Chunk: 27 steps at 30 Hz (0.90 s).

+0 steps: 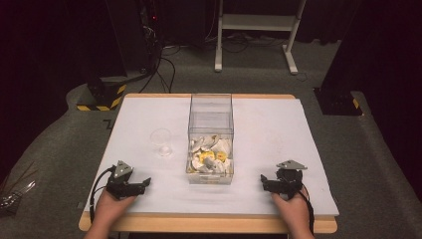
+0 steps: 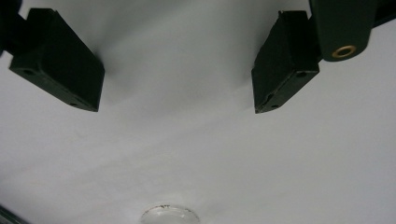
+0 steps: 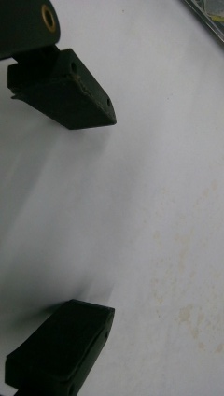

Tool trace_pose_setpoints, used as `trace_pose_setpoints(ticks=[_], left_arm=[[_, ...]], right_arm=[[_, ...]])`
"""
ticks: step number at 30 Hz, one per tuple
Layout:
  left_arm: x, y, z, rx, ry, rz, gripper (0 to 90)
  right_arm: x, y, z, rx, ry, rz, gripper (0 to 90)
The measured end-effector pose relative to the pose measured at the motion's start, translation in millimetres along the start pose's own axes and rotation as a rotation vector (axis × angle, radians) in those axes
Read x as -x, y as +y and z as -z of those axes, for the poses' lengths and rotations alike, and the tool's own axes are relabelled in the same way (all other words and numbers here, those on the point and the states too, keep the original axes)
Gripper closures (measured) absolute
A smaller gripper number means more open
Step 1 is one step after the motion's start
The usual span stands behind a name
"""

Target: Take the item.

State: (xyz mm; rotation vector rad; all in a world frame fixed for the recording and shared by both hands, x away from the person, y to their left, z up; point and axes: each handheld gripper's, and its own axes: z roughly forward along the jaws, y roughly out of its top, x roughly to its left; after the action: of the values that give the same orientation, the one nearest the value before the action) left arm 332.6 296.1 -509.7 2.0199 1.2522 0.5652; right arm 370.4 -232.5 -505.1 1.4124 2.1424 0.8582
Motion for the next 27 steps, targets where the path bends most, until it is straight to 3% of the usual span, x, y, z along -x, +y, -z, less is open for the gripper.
trace_pose_setpoints(ticks=[27], left_arm=[[1.3, 0.4, -0.1, 0.0, 0.016, -0.001, 16.7]], right_arm=[[0.1, 0.7, 0.1, -0.003, 0.002, 0.0, 8.1]])
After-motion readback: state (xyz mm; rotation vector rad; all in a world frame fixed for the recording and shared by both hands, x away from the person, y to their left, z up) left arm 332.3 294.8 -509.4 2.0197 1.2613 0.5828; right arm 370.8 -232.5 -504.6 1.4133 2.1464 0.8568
